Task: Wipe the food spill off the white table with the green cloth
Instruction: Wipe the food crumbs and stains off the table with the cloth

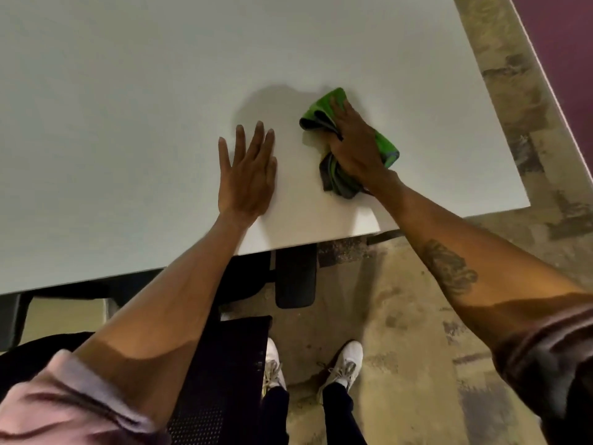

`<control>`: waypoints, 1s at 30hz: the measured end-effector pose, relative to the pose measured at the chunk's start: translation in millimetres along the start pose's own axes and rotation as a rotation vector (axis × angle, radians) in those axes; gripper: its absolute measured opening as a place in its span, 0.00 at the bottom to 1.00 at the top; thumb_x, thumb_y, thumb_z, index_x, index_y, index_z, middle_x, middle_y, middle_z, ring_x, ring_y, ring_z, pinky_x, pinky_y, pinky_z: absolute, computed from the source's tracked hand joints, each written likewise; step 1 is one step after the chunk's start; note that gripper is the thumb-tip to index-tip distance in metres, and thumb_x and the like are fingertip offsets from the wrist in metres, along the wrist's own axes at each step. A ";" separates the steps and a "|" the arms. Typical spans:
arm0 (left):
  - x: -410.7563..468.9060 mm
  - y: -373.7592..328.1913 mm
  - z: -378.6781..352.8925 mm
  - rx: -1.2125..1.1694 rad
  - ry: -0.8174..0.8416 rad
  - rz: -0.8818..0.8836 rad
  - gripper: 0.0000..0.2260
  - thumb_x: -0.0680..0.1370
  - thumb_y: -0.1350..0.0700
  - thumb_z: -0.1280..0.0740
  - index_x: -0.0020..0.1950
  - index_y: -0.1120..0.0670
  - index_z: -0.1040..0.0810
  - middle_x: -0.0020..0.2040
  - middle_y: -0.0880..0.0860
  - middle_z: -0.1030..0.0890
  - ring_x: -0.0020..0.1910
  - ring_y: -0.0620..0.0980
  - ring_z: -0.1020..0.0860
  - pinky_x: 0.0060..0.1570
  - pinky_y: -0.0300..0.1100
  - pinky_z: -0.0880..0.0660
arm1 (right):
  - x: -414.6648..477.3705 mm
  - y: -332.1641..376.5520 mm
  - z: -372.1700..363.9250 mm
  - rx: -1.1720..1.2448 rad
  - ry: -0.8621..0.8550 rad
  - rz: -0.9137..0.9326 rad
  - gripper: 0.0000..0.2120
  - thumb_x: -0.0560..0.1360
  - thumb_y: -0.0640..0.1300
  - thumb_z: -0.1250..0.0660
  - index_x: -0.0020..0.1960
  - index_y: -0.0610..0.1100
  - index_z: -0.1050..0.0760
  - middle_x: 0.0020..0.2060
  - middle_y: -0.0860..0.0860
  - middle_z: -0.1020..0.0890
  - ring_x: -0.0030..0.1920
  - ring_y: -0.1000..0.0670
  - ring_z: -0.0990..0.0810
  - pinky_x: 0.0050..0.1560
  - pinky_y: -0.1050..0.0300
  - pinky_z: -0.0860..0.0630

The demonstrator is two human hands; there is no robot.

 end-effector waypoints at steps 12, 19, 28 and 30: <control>-9.3 -6.1 11.2 -0.124 -0.016 0.092 0.24 0.87 0.50 0.57 0.84 0.52 0.49 0.84 0.51 0.48 0.83 0.60 0.53 0.80 0.63 0.55 | -80.7 32.1 -22.2 -0.239 0.294 0.462 0.26 0.82 0.56 0.44 0.78 0.50 0.41 0.78 0.49 0.41 0.79 0.46 0.48 0.78 0.46 0.47; -11.4 -9.0 7.9 -0.155 -0.046 0.117 0.24 0.87 0.51 0.55 0.83 0.51 0.46 0.84 0.50 0.46 0.83 0.59 0.51 0.80 0.61 0.54 | -122.8 35.1 -32.0 -0.289 0.272 0.495 0.25 0.80 0.63 0.49 0.74 0.56 0.34 0.78 0.50 0.39 0.79 0.48 0.48 0.78 0.47 0.49; -10.4 -6.0 0.5 -0.161 -0.064 0.133 0.24 0.86 0.50 0.56 0.83 0.51 0.46 0.84 0.51 0.45 0.83 0.60 0.51 0.80 0.60 0.56 | -144.4 19.7 -14.6 -0.224 0.265 0.693 0.18 0.79 0.48 0.36 0.68 0.51 0.25 0.72 0.49 0.28 0.75 0.45 0.36 0.73 0.50 0.37; -9.2 -4.4 -1.0 -0.170 -0.063 0.133 0.24 0.86 0.49 0.56 0.83 0.51 0.45 0.84 0.51 0.45 0.83 0.60 0.51 0.79 0.60 0.56 | -147.1 7.3 -4.7 -0.215 0.297 0.724 0.18 0.78 0.47 0.34 0.68 0.51 0.25 0.72 0.50 0.28 0.75 0.46 0.35 0.72 0.52 0.36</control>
Point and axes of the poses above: each hand's wrist, its own x-axis towards the middle knuckle, its own z-axis out of the back of the hand, y = z × x, the point moved 6 cm from there along x, towards the middle knuckle
